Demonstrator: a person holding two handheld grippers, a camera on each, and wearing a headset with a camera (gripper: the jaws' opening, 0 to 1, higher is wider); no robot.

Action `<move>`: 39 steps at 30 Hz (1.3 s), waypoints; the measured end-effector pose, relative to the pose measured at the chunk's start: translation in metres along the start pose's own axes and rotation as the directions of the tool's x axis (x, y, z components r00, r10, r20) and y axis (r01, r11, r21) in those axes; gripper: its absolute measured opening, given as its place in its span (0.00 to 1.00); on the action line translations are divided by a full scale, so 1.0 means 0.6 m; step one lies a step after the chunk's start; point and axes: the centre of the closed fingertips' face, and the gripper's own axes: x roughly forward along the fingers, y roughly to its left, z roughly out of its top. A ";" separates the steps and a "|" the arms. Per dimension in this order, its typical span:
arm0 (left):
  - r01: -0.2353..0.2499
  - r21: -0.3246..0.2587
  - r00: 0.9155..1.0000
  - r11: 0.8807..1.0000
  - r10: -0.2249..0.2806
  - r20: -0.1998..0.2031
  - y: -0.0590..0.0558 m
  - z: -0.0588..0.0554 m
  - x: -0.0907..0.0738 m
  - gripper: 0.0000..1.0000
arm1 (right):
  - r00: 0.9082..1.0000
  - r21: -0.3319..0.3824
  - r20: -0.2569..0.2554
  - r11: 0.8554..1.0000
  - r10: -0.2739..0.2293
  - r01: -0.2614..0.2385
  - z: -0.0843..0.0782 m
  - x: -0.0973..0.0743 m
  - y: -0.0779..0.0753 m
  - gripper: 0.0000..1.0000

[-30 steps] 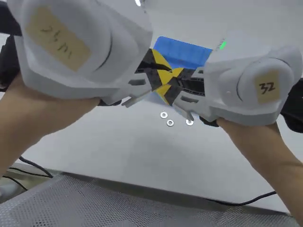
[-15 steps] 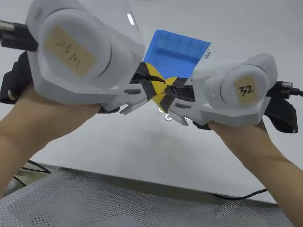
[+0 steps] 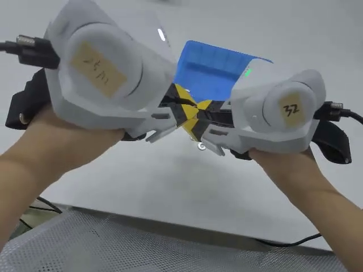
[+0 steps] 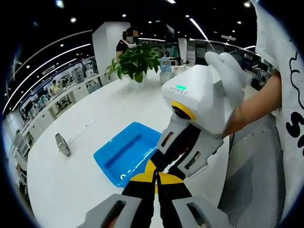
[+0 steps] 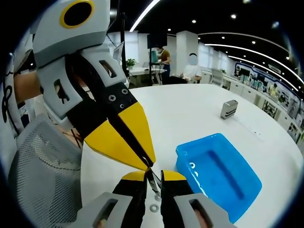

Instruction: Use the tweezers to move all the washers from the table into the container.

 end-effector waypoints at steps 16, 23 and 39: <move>0.011 0.010 1.000 1.000 -0.011 -0.005 -0.002 0.003 0.003 0.00 | 0.998 -0.052 -0.055 0.998 0.030 -0.033 -0.023 -0.007 -0.004 0.10; 0.024 0.016 1.000 1.000 -0.024 -0.012 -0.006 0.002 0.003 0.00 | 0.996 -0.134 -0.080 0.989 0.047 -0.057 -0.034 0.005 0.000 0.07; 0.034 0.055 0.999 0.998 -0.033 -0.022 -0.016 0.023 0.006 0.00 | 0.996 -0.156 -0.091 0.987 0.026 -0.040 -0.028 -0.013 -0.002 0.04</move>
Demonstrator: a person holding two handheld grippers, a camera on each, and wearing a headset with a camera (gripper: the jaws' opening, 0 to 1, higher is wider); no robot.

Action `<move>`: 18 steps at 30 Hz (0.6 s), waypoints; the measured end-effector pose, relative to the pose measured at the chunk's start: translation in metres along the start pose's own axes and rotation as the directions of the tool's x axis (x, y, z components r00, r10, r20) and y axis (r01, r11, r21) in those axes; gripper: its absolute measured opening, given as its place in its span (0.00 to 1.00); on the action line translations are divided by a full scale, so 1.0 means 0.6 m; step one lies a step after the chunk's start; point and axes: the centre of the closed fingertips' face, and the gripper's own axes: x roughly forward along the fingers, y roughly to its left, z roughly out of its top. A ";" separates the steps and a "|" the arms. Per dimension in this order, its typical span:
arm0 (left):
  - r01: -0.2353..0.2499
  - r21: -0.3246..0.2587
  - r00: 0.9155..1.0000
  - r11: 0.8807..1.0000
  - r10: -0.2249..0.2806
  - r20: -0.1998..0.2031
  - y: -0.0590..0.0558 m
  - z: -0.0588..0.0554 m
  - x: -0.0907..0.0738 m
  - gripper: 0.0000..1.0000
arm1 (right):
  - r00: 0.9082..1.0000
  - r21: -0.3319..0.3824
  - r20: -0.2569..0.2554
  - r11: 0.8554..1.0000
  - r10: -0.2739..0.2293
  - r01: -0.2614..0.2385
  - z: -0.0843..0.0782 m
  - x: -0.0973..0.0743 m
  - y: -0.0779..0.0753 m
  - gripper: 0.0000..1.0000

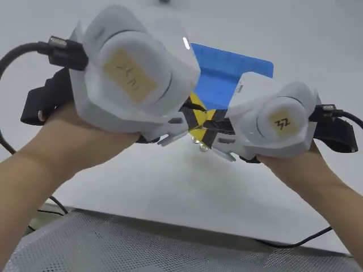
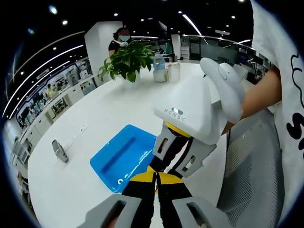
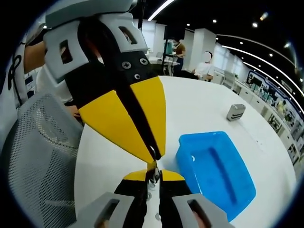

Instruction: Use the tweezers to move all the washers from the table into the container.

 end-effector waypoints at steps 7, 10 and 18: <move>-0.005 0.043 1.000 0.999 0.004 0.024 0.008 0.029 -0.012 0.00 | 0.999 -0.010 0.015 0.999 -0.031 0.031 0.021 -0.023 -0.015 0.04; -0.011 0.064 0.999 0.998 0.009 0.032 0.012 0.041 -0.014 0.00 | 0.998 -0.035 0.016 0.998 -0.057 0.057 0.031 -0.032 -0.025 0.04; -0.031 0.126 0.997 0.992 0.022 0.071 0.032 0.087 -0.021 0.00 | 0.990 -0.022 0.055 0.992 -0.126 0.128 0.057 -0.060 -0.064 0.04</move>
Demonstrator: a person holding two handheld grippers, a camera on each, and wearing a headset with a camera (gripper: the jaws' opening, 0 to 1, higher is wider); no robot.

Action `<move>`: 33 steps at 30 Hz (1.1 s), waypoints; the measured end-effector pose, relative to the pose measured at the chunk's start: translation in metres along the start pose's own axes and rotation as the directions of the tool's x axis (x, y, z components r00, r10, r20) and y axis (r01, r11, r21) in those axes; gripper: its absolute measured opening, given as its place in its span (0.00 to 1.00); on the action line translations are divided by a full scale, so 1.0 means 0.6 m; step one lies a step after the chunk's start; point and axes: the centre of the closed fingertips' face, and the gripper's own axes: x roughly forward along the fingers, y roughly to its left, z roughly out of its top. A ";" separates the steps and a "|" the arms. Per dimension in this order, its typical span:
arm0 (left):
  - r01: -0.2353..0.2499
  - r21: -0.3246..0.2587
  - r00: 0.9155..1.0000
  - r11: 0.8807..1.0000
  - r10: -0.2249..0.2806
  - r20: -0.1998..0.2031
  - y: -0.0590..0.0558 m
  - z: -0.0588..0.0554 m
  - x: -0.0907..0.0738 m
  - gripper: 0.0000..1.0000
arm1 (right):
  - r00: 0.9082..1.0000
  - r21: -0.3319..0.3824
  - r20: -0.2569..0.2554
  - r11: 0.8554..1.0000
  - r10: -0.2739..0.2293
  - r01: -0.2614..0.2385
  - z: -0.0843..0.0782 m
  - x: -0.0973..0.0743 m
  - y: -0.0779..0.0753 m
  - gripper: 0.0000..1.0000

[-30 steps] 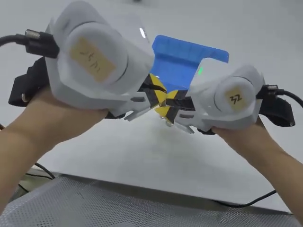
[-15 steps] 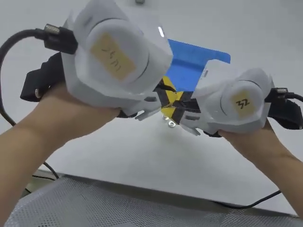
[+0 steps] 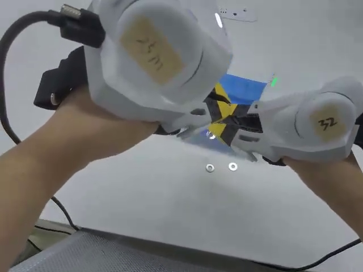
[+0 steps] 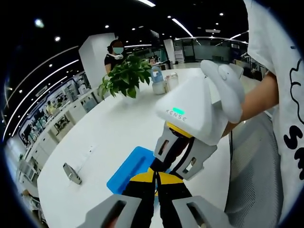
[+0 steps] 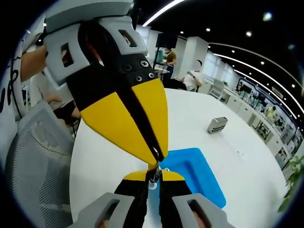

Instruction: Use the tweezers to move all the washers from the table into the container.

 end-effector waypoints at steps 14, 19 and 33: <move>-0.020 0.031 1.000 0.999 0.019 0.012 0.035 0.003 0.031 0.00 | 0.997 -0.020 -0.031 0.998 -0.067 0.066 -0.014 0.015 -0.049 0.04; -0.021 0.020 1.000 1.000 0.021 0.010 0.039 -0.009 0.042 0.00 | 0.997 -0.007 -0.044 0.998 -0.069 0.069 -0.025 0.028 -0.053 0.04; -0.012 -0.003 1.000 1.000 0.012 -0.022 0.039 -0.050 0.072 0.00 | 0.996 0.050 -0.083 0.998 -0.033 0.037 -0.059 0.064 -0.040 0.04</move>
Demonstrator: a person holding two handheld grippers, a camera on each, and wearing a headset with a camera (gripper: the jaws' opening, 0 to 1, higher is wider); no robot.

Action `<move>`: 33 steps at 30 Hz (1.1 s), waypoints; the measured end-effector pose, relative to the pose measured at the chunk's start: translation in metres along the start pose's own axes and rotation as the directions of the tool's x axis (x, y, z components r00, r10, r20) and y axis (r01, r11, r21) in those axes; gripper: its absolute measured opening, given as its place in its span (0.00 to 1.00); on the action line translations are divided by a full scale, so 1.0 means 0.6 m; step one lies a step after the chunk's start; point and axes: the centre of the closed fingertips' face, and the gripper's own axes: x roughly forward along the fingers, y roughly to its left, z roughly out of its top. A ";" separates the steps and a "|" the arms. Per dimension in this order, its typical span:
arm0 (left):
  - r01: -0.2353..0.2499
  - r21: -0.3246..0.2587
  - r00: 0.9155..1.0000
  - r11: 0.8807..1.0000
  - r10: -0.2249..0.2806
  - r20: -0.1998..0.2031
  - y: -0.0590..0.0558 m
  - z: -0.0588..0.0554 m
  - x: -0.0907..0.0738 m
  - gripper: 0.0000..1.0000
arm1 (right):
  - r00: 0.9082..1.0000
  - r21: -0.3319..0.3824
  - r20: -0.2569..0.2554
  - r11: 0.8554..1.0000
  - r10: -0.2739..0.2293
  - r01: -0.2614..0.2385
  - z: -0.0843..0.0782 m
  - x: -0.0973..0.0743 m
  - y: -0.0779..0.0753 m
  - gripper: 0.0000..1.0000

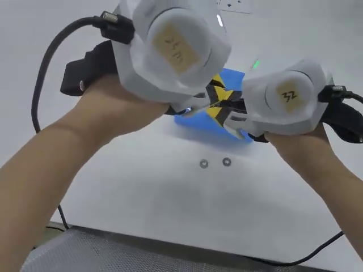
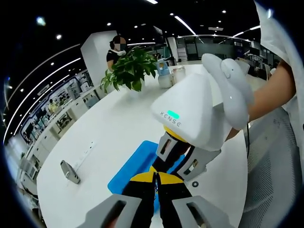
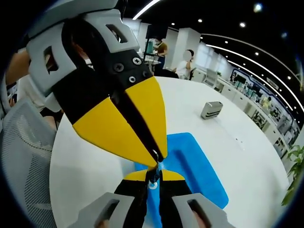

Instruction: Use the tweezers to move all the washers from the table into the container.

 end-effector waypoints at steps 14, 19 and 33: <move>-0.006 -0.002 1.000 1.000 0.006 0.003 0.014 -0.005 0.010 0.00 | 1.000 0.012 0.000 1.000 -0.002 0.002 0.000 0.011 -0.013 0.04; -0.010 0.020 1.000 1.000 0.010 -0.013 0.013 -0.011 0.018 0.00 | 1.000 0.040 0.004 0.999 0.010 -0.010 -0.007 0.018 -0.020 0.05; -0.001 0.057 1.000 0.998 0.001 -0.001 0.009 0.009 -0.009 0.00 | 0.998 0.062 0.060 0.998 0.007 -0.010 0.020 -0.011 -0.013 0.07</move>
